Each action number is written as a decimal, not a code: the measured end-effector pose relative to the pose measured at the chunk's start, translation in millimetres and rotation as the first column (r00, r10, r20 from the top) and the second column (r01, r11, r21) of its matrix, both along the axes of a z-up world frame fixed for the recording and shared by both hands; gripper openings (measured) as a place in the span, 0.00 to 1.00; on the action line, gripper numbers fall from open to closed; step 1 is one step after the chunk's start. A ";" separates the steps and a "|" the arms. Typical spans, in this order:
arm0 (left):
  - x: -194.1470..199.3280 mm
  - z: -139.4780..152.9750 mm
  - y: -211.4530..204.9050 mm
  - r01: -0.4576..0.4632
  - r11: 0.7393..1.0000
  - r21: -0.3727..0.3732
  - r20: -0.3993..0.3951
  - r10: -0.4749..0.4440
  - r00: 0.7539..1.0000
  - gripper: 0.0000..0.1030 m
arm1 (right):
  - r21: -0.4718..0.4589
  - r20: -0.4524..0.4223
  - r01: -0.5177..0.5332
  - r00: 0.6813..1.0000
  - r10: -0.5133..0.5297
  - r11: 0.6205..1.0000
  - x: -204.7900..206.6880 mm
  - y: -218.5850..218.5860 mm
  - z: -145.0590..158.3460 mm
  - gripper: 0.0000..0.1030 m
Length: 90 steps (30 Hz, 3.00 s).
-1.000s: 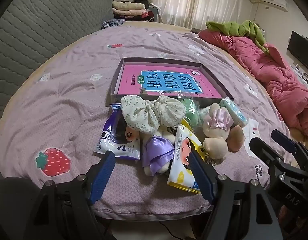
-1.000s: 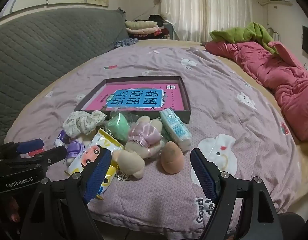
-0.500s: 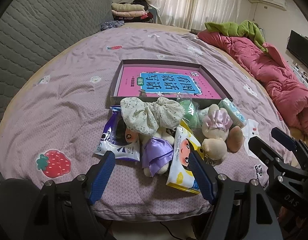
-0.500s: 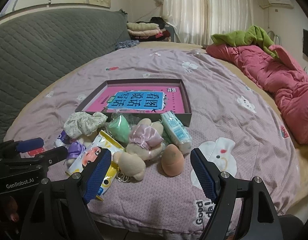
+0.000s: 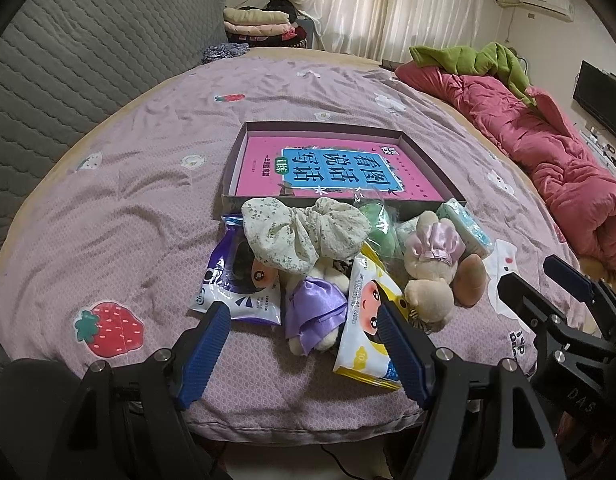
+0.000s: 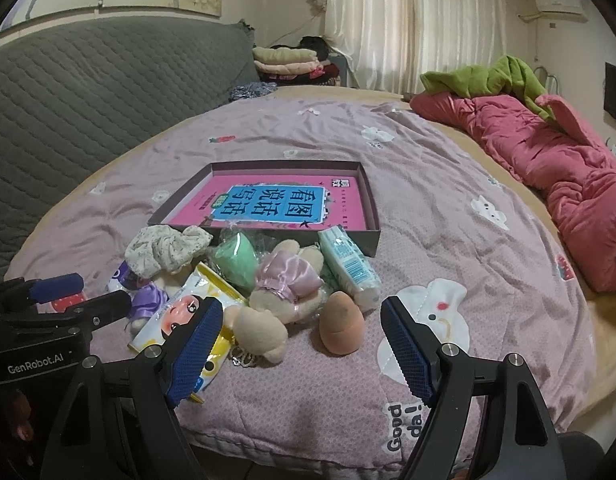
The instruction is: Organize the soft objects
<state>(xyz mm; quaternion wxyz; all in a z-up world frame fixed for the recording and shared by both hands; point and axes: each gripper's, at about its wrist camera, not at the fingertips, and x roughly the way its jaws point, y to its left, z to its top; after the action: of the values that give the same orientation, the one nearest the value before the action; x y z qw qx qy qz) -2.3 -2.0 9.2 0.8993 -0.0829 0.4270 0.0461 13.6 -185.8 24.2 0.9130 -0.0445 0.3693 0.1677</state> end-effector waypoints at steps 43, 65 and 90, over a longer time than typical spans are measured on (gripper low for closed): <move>0.8 0.1 1.5 0.007 1.000 -0.009 0.023 -0.007 1.000 0.73 | 0.007 -0.007 0.032 0.999 -0.032 0.999 5.3 -6.3 -1.9 0.80; 61.3 -26.6 30.0 -0.040 0.992 -0.119 -0.021 0.038 0.999 0.73 | -0.030 -0.155 0.167 0.973 -0.170 0.986 44.1 -36.4 -43.0 0.80; 99.9 -44.6 27.7 -0.001 0.982 -0.189 -0.034 -0.006 0.999 0.50 | -0.011 -0.244 0.078 0.967 -0.078 0.997 74.3 -23.0 -78.0 0.50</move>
<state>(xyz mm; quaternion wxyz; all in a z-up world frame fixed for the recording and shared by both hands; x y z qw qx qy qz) 97.6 25.7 -35.4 0.8798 -0.1665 0.4452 0.0056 87.9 -208.8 -53.8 0.8664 -0.0094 0.4805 0.1358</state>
